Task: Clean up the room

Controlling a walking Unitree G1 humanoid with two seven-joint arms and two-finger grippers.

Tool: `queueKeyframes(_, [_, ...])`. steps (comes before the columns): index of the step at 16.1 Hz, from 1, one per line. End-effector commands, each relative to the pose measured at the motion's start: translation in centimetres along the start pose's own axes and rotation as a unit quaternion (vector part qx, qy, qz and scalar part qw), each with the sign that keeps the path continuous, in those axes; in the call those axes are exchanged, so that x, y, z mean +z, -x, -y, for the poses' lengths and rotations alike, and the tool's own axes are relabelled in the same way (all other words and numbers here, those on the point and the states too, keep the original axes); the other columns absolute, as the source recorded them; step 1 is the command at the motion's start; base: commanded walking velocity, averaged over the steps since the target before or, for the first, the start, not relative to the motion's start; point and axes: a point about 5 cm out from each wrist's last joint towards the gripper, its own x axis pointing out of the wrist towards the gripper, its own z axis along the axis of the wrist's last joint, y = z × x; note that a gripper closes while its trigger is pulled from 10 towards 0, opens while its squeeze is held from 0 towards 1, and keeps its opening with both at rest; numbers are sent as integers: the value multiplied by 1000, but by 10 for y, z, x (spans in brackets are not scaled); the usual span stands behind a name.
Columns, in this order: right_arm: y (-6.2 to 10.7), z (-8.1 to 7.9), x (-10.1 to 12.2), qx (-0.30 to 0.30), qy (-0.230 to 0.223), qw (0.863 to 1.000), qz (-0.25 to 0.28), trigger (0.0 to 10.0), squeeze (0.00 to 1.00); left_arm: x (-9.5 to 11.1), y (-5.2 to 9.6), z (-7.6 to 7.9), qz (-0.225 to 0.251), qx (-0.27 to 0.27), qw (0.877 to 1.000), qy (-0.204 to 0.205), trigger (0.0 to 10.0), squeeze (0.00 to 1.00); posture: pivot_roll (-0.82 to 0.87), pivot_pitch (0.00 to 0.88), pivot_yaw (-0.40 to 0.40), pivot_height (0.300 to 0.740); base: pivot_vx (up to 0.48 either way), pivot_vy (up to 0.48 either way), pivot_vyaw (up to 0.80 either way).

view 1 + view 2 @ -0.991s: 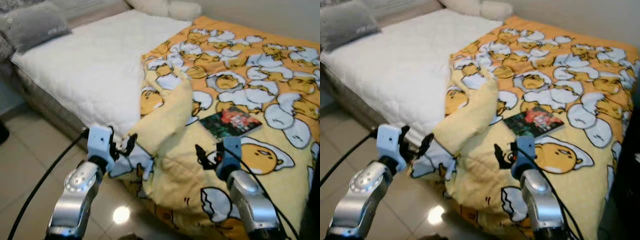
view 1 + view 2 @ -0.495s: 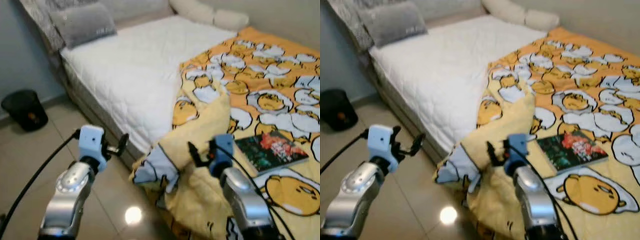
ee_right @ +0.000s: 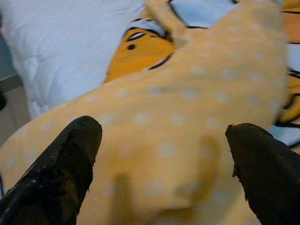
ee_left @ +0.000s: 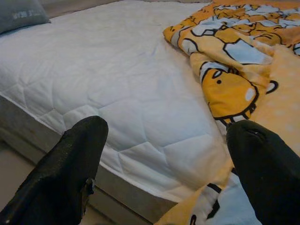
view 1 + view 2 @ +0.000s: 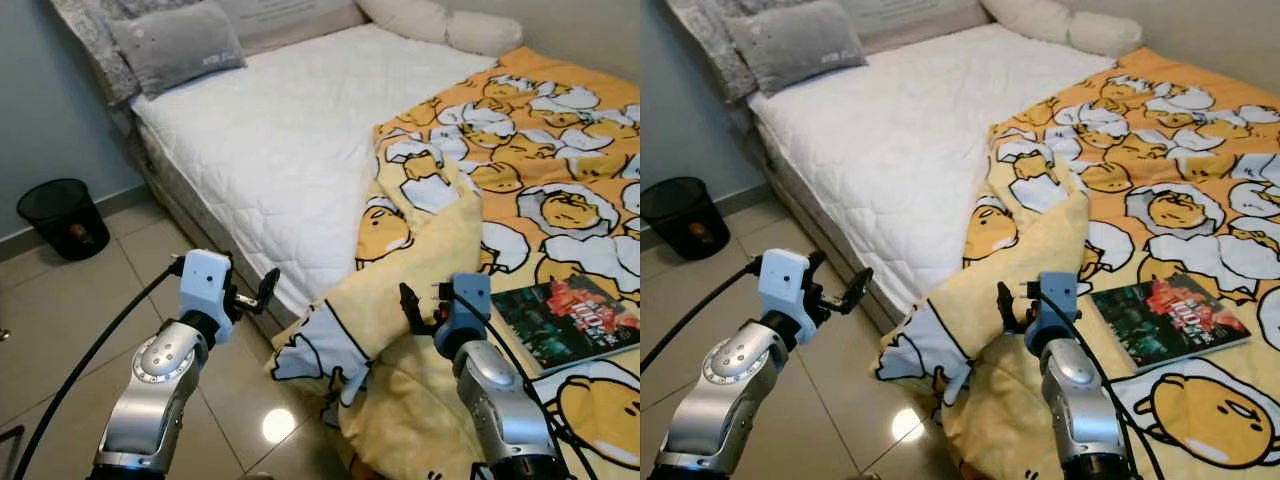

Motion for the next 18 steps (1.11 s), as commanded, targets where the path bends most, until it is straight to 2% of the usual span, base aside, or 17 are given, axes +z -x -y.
queueKeyframes(1, [1, 10, -1, -30, -21, 999, 0, 10000, 0, 1, -1, 5, -1, -23, 1000, -5, 10000, 0, -18, 0, 49, 740, 0, 0, 0])
queueKeyframes(3, [2, 17, 2, -52, -58, 997, 12, 10000, 1000, 1, -1, 10, -3, -56, 998, -6, 10000, 0, -21, 0, 53, 740, 0, 0, 0])
queueKeyframes(5, [2, 30, 7, -89, -92, 991, 28, 10000, 1000, -1, 0, 18, -12, -104, 994, -11, 10000, 0, -21, 0, 51, 740, 0, 0, 0])
queueKeyframes(6, [1, 43, 8, -128, -114, 985, 25, 10000, 1000, -2, 0, 22, -22, -143, 989, -19, 10000, 0, -27, 0, 53, 740, 0, 0, 0])
queueKeyframes(8, [2, 63, 7, -180, -144, 973, 20, 10000, 1000, -3, 0, 26, -27, -179, 983, -22, 10000, 0, -29, 0, 53, 740, 0, 0, 0])
queueKeyframes(10, [9, 92, 4, -251, -189, 949, 14, 10000, 1000, -2, 0, 29, -29, -214, 976, -27, 10000, 0, -39, 0, 54, 740, 0, 0, 0])
queueKeyframes(11, [16, 111, 1, -289, -204, 935, 12, 10000, 1000, -1, -1, 32, -30, -236, 971, -25, 10000, 0, -45, 0, 56, 740, 0, 0, 0])
queueKeyframes(12, [22, 124, 1, -312, -206, 927, 15, 10000, 1000, -3, -1, 34, -37, -257, 965, -35, 10000, 0, -53, 0, 57, 740, 0, 0, 0])
queueKeyframes(16, [29, 143, 2, -345, -213, 914, 19, 10000, 1000, -6, -2, 39, -54, -301, 951, -44, 10000, 0, -74, 0, 64, 740, 0, 0, 0])
queueKeyframes(17, [31, 149, -1, -352, -221, 909, 11, 10000, 1000, -6, -5, 41, -60, -320, 944, -50, 10000, 0, -83, 0, 69, 740, 0, 0, 0])
queueKeyframes(18, [31, 149, -6, -344, -241, 908, 3, 10000, 1000, -6, -6, 42, -62, -324, 942, -55, 10000, 0, -86, 0, 71, 740, 0, 0, 0])
